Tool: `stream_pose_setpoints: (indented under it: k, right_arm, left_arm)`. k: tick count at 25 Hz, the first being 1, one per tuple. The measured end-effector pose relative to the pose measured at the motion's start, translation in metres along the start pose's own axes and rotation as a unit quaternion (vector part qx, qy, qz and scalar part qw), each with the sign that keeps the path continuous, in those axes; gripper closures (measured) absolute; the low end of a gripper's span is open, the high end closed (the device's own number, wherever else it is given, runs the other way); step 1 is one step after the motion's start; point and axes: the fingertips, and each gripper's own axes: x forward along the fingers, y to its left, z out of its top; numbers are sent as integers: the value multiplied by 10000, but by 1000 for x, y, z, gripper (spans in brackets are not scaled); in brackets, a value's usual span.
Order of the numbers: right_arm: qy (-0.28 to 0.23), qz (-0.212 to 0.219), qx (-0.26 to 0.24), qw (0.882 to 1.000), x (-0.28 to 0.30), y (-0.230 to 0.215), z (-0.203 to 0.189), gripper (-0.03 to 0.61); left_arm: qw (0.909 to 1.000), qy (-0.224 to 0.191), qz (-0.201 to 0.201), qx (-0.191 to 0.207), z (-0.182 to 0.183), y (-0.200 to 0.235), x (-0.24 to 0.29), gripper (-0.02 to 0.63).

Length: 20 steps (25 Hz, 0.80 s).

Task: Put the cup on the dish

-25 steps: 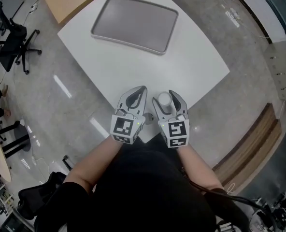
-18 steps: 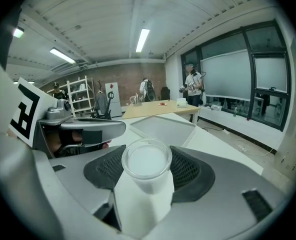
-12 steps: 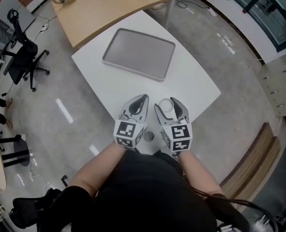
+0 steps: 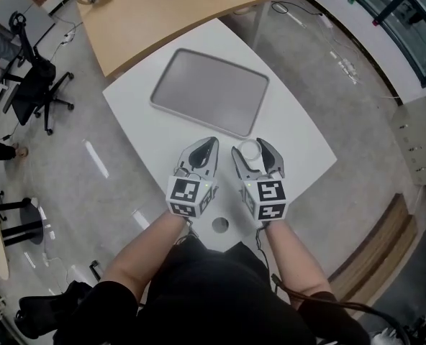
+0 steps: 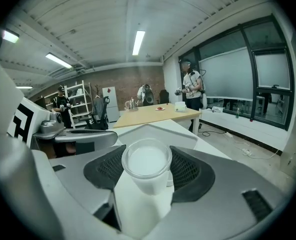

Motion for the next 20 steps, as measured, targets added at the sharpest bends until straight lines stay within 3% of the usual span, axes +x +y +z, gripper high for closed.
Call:
stream_pose_setpoints:
  k: [10,20]
  right_arm:
    - [80,1,122,9999,93,-46,-14,319]
    - [356,-90,82,9993,138,-60,-36,319]
  left_arm:
    - [9999,14,105,21,-25,40,87,606]
    - [9998,127,154,-83,-51,63,114,606]
